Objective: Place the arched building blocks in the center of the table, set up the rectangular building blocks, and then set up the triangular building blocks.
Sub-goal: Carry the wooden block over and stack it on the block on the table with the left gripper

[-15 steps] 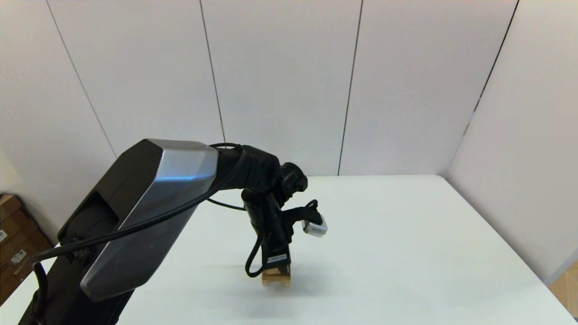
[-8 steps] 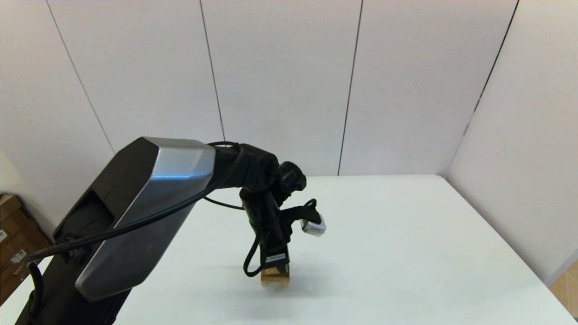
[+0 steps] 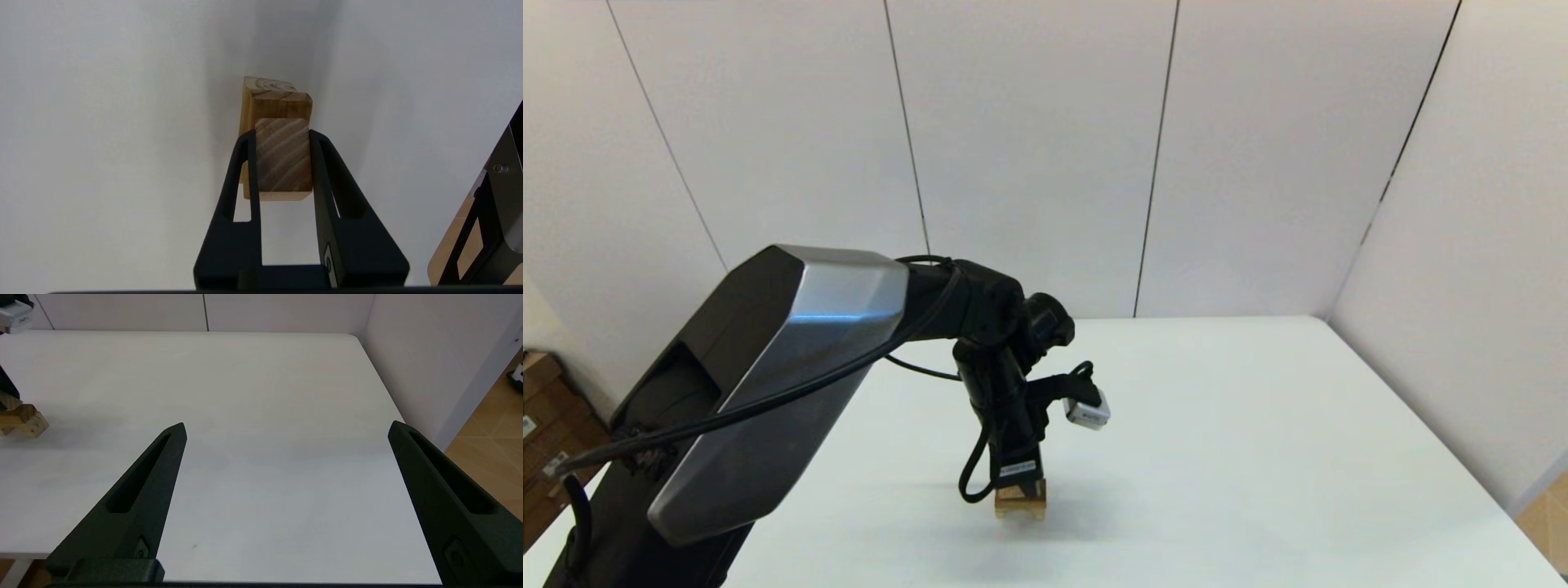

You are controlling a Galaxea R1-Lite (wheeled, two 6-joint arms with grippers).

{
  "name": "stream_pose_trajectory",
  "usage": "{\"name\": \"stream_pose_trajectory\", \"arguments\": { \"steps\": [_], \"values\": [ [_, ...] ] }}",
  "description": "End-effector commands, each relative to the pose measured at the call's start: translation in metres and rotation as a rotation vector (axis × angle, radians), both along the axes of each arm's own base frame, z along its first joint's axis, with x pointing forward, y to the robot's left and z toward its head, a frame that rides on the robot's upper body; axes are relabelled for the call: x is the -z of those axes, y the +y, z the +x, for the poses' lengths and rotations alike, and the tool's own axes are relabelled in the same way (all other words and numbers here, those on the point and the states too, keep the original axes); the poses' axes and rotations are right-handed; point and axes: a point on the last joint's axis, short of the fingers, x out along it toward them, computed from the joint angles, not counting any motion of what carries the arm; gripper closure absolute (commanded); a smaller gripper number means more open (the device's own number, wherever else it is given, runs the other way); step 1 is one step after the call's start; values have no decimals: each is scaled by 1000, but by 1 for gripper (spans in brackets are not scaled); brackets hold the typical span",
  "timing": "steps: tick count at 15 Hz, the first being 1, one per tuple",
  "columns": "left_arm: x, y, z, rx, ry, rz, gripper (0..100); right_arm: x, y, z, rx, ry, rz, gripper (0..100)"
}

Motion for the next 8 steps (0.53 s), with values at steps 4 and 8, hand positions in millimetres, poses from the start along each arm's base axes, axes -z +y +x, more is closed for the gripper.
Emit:
{"name": "stream_pose_trajectory", "arguments": {
  "steps": [4,8],
  "values": [
    [-1,2,0,2,4,5,100,0,0,0,0,-1,-1,0],
    [0,3,0,-1,4,5,100,0,0,0,0,-3,-1,0]
  ]
}}
